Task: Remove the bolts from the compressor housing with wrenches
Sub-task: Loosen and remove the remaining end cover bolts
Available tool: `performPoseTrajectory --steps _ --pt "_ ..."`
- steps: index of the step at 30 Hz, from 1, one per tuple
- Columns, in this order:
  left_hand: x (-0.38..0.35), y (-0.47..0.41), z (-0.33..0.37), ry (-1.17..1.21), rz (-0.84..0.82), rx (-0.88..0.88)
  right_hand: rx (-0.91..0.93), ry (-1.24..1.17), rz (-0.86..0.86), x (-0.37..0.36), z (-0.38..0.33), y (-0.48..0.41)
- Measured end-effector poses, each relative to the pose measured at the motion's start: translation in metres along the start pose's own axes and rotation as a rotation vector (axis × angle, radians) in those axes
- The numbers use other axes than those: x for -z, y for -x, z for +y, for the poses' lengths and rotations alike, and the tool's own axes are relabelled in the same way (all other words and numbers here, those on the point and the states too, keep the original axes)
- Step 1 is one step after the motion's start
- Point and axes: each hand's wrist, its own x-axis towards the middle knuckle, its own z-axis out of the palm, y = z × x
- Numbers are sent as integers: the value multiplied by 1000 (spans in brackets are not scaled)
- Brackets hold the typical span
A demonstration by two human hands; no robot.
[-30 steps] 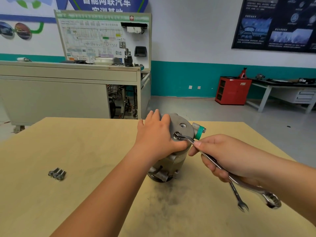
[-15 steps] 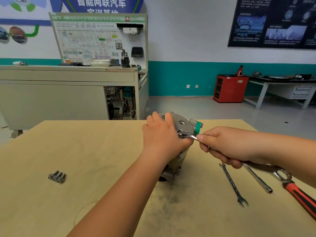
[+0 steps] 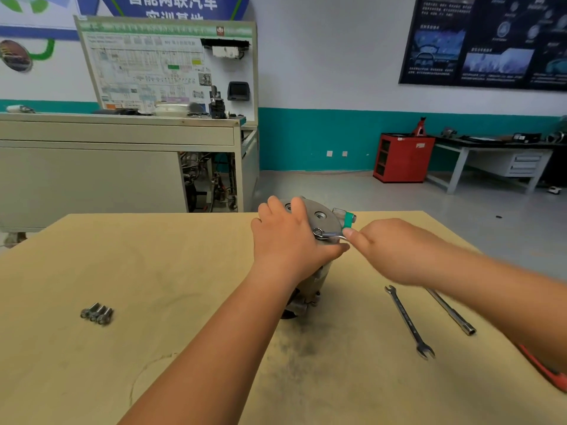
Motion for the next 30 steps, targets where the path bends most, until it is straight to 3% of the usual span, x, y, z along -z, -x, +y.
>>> performPoseTrajectory --steps 2,4,20,30 --pt "1 0 -2 22 -4 -17 54 199 189 -15 -4 0" --pt "2 0 -6 63 -8 -40 68 231 242 -20 -5 0" --pt "-6 -14 -3 129 -4 -121 136 383 217 -17 18 -16" --pt "1 -22 -18 258 -126 -221 255 317 251 -15 23 -18"
